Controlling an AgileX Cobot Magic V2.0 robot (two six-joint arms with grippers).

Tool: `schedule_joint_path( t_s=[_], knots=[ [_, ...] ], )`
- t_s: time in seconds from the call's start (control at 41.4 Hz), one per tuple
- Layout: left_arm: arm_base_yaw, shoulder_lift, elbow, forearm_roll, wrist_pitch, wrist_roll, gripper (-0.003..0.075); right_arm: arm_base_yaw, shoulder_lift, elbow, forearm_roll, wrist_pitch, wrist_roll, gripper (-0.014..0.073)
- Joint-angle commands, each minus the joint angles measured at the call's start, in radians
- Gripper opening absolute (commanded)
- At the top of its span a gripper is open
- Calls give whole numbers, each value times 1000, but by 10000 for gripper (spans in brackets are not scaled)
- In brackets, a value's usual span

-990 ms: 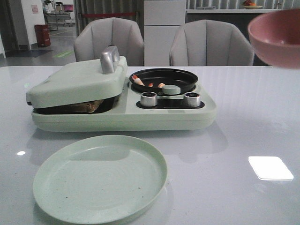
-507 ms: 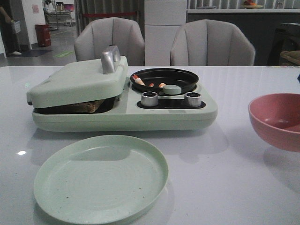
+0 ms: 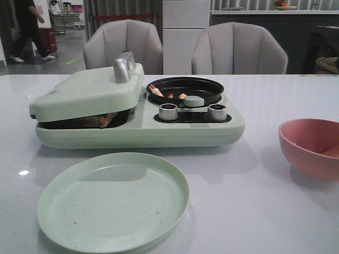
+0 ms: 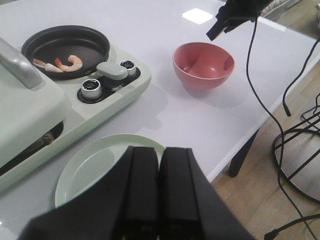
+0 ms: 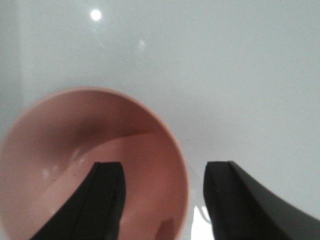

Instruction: Make breakfast with bread and shrimp

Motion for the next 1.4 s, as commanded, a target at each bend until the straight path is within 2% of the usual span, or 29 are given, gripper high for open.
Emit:
schedule_joint_path(
  t_s=[0.0, 0.314, 0.411, 0.531, 0.676, 1.063, 1.111, 1.328, 1.377],
  knots=[
    [-8, -2, -31, -36, -57, -2, 98, 73, -146, -22, -11, -11, -37, 451],
    [-8, -2, -31, -39, -57, -2, 98, 398, -424, 62, -24, 121, -38, 388],
    [-8, -2, -31, -39, -57, -2, 98, 452, -479, 88, -43, 195, -24, 388],
    [-8, -2, -31, -39, -57, -2, 98, 452, -535, 107, -141, 343, 129, 388],
    [-8, -2, -31, -39, -57, -2, 98, 452, -630, 162, -264, 402, 287, 388],
    [-8, 2, -31, -39, -63, -2, 98, 452, -975, 326, -252, 321, 282, 383],
    [-8, 2, -31, -39, -63, -2, 98, 452, -1000, 334, -252, 321, 281, 352],
    [-8, 2, -31, -39, -63, -2, 98, 452, -1060, 338, -252, 324, 281, 29],
    [-8, 2, -31, -39, -63, -2, 98, 452, -1060, 338, -252, 324, 281, 42]
  ],
)
